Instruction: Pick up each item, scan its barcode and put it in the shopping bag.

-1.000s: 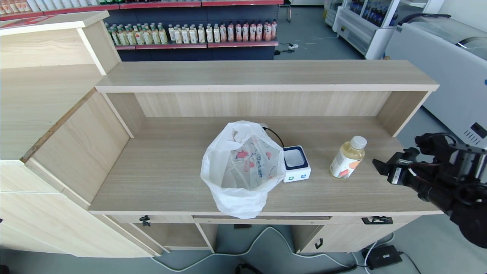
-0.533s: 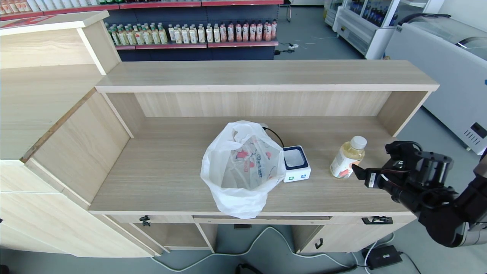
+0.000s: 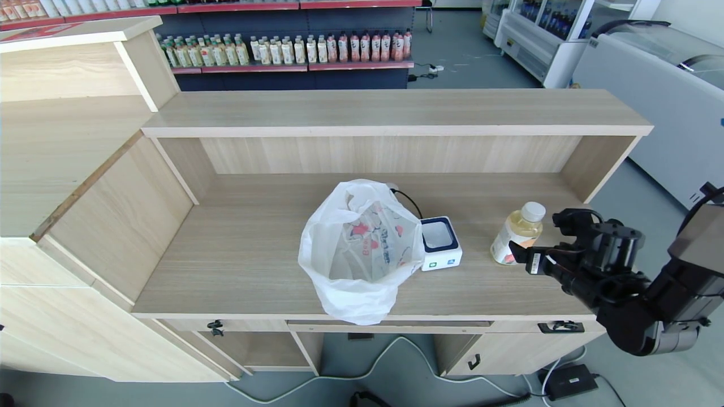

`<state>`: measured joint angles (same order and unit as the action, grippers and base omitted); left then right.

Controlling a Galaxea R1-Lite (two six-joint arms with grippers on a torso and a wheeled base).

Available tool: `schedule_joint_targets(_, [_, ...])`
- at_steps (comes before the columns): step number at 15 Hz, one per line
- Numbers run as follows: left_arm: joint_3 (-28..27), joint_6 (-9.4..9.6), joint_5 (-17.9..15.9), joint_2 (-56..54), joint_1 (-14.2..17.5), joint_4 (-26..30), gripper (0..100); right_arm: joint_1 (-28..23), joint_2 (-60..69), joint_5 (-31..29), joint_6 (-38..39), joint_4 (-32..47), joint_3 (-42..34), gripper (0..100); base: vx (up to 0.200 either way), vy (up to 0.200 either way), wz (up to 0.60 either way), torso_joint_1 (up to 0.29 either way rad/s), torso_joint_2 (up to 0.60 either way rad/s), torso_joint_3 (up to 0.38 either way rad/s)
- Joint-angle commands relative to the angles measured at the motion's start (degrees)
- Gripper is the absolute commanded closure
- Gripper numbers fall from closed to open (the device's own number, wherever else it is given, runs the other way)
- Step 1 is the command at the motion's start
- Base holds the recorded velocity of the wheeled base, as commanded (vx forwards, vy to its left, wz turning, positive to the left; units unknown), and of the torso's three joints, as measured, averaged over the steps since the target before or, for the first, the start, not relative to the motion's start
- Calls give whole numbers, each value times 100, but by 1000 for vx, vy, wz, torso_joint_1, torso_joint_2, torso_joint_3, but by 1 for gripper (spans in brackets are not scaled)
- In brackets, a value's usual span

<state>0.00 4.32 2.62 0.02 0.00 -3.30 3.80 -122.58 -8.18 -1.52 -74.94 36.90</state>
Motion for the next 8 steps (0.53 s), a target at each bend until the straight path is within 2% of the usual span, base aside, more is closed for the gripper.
schedule_joint_targets(1, [0,-1,2,-2,0,-4,0,24,-232,1,-6,5,291,0,0,0,0,0,0,0])
schedule_joint_targets(8, [0,-1,2,-2,0,-4,0,296,-733,-8,-15,23,986,0,0,0,0,0,0,0])
